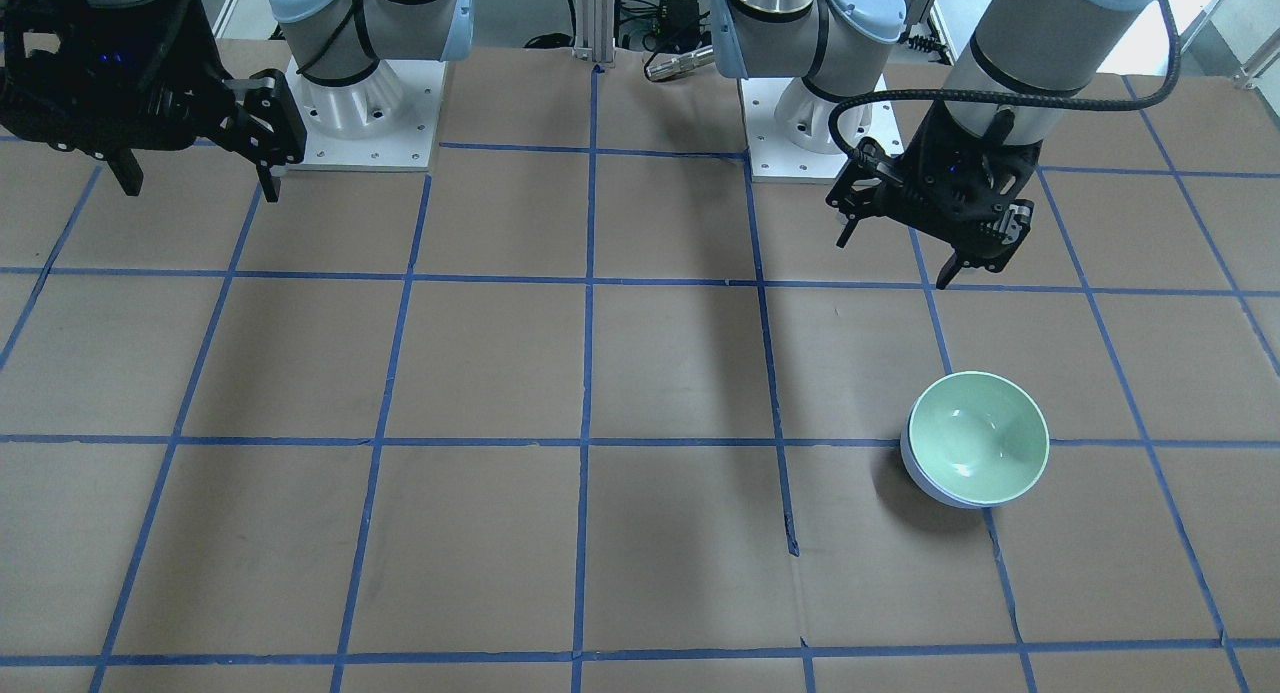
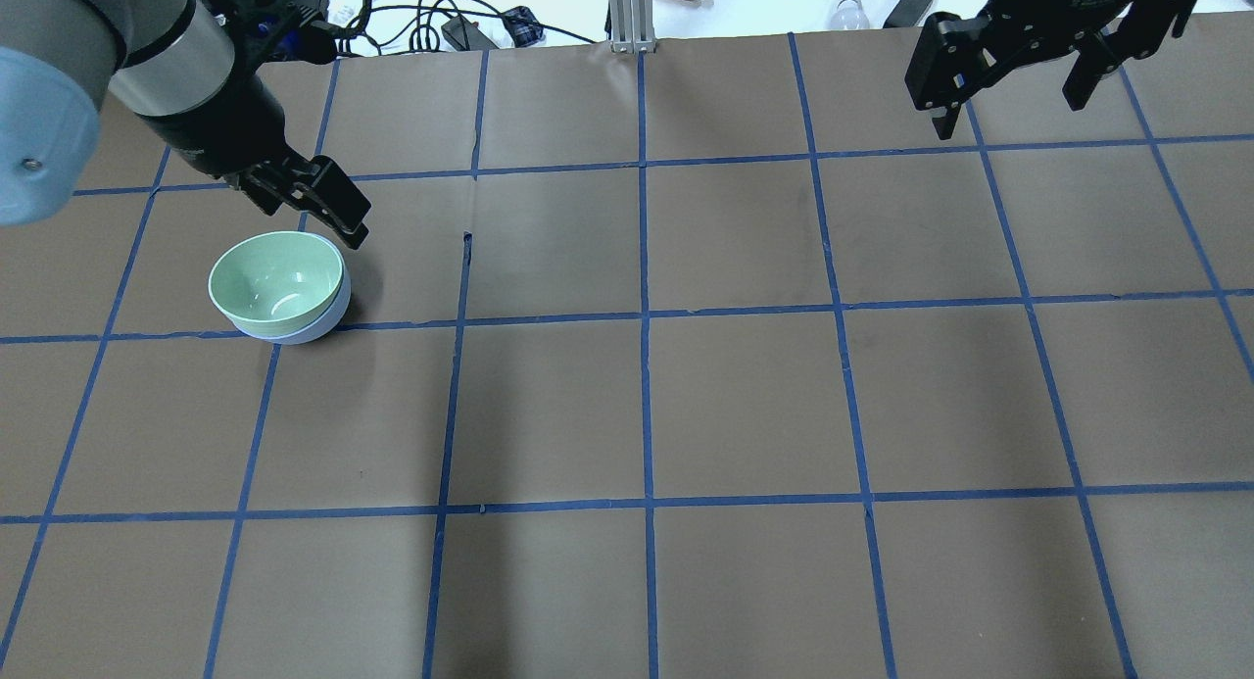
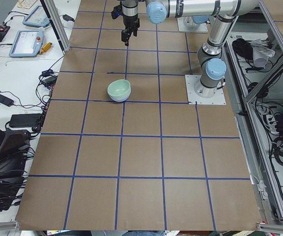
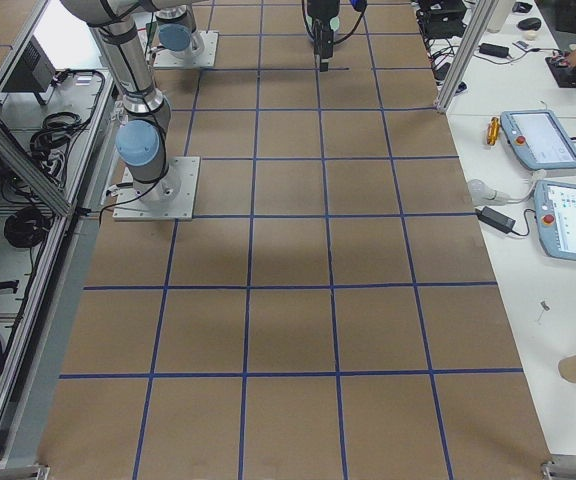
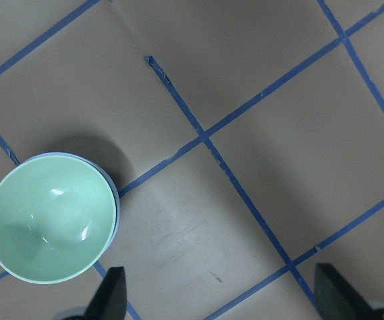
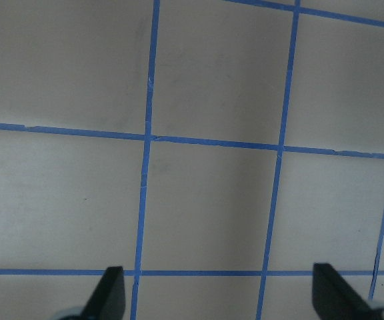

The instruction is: Stack green bowl on blue bowl

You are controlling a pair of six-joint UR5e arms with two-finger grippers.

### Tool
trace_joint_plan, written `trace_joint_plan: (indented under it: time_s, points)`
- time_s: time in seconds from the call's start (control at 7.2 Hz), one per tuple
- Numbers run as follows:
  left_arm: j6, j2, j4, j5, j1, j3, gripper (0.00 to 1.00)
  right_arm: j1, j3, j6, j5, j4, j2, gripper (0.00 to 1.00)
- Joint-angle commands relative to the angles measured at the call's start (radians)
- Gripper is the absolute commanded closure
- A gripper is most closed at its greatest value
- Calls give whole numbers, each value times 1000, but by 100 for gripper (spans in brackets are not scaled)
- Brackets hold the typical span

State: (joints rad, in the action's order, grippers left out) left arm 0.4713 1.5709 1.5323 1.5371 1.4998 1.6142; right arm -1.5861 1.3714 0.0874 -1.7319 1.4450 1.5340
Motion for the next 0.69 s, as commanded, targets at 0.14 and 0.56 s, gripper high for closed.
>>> trace_joint_plan:
  time_s: [0.14,0.56]
  points:
    - [-246,-20,17,50,83,-8,0,0,0,0,0,0,0,0]
    - [-270,-37,49,44,85,-10,0,0,0,0,0,0,0,0]
